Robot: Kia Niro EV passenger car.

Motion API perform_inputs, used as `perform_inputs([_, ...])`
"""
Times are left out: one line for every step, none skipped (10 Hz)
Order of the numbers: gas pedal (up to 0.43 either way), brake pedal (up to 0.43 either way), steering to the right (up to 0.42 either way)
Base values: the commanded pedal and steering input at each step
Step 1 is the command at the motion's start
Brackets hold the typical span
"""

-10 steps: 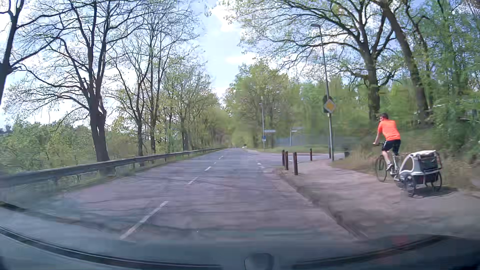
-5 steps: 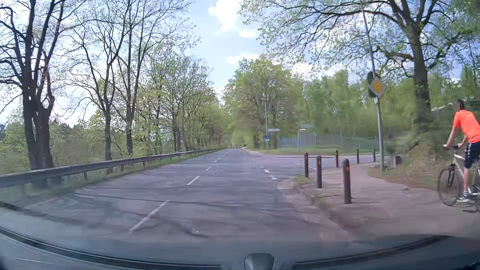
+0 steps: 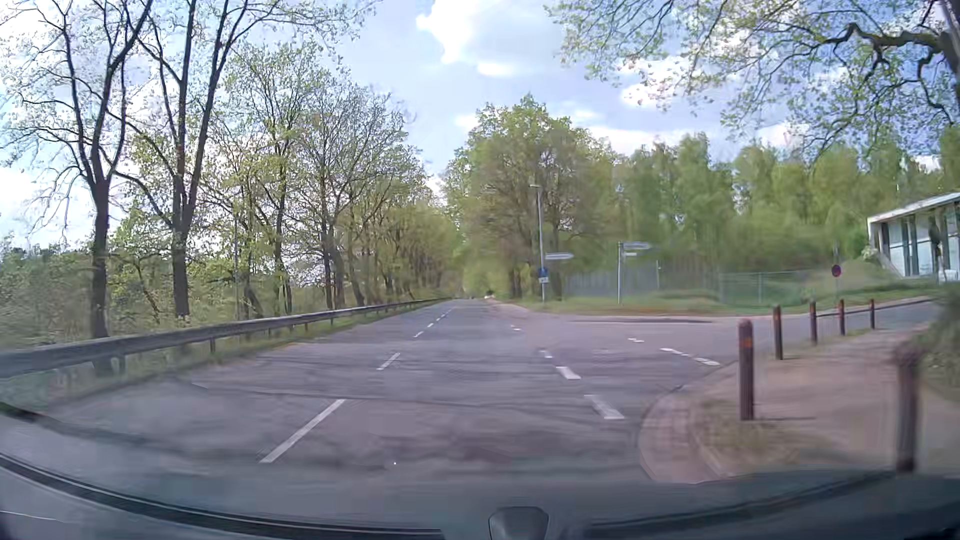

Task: Follow the waypoints while adhering to traffic rules and regulations

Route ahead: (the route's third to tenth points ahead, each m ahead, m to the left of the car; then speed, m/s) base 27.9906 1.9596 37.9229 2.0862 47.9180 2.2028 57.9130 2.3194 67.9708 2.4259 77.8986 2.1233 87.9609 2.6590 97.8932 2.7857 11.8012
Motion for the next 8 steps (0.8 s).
perform_inputs([0.087, 0.000, -0.004])
perform_inputs([0.087, 0.000, -0.004])
perform_inputs([0.087, 0.000, -0.004])
perform_inputs([0.087, 0.000, -0.004])
perform_inputs([0.087, 0.000, -0.004])
perform_inputs([0.087, 0.000, -0.004])
perform_inputs([0.087, 0.000, -0.004])
perform_inputs([0.087, 0.000, -0.004])
